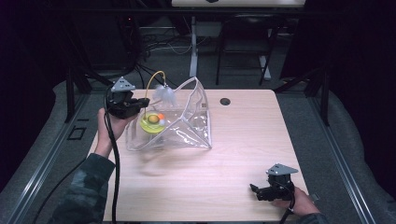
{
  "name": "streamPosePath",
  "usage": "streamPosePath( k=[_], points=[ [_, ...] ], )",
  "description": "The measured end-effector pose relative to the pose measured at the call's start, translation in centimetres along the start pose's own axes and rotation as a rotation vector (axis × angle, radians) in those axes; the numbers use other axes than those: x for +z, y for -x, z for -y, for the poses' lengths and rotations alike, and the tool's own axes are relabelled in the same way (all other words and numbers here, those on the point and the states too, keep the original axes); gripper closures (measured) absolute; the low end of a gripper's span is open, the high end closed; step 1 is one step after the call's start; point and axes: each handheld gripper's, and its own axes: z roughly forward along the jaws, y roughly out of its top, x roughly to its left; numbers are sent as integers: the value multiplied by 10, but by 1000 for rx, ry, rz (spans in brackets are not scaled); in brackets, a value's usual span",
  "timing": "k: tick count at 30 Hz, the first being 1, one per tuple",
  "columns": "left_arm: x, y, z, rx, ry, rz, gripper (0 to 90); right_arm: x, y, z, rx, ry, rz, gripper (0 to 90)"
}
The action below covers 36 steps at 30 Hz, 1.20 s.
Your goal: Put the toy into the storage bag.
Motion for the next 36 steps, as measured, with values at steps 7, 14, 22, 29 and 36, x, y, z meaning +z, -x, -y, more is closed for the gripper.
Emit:
streamPosePath(
  k=[7, 14, 22, 29, 36],
  points=[
    [9, 0, 2, -1, -7, 8, 880, 0, 0, 0, 5, 6, -6, 0],
    [20, 0, 8, -7, -30, 18, 880, 0, 0, 0, 4, 5, -6, 0],
    [29, -1, 11, -19, -49, 32, 880, 0, 0, 0, 5, 6, -6, 0],
    [37, -1, 12, -19, -65, 37, 880, 0, 0, 0, 6, 3, -7, 0],
    [44, -1, 14, -26, -77, 37, 880, 0, 0, 0, 4, 4, -6, 0]
  ],
)
